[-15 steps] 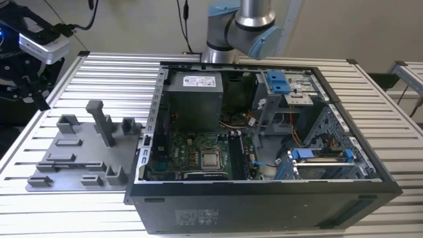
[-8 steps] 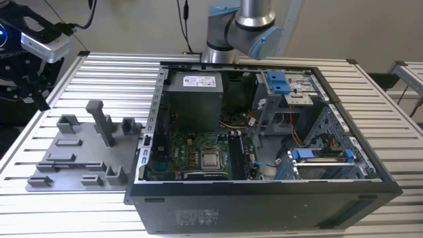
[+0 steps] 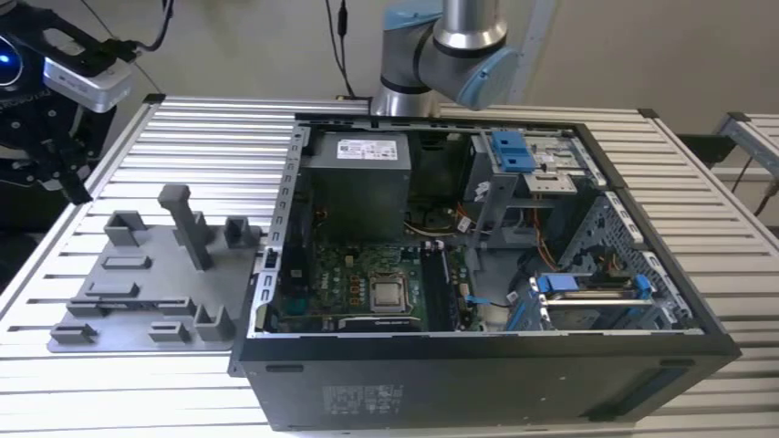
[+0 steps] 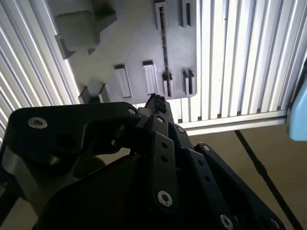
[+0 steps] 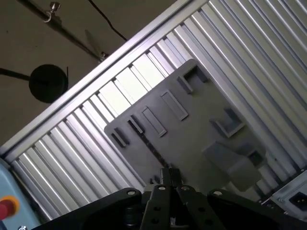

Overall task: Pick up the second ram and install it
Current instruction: 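Pick up the second ram and move it above second insertion slot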

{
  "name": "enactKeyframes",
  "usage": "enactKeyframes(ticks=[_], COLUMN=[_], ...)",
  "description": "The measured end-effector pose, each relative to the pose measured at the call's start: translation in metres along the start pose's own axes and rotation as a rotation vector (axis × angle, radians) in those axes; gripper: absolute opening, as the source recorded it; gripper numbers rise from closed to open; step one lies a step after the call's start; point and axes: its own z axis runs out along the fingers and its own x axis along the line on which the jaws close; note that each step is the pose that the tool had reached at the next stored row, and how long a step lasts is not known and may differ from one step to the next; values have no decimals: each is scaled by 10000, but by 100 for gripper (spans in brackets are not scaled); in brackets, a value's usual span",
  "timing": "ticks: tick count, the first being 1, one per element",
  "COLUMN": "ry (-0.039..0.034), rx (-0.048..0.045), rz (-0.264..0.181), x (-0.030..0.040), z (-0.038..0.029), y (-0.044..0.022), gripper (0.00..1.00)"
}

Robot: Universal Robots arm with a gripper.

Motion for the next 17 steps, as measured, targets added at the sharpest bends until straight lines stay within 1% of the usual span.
enactKeyframes(ticks=[13,17], ry=[70,98], rx=[50,70], rz=[-1114,-1611], x=[-1,-2], z=[0,0], y=[1,3], gripper=[11,11])
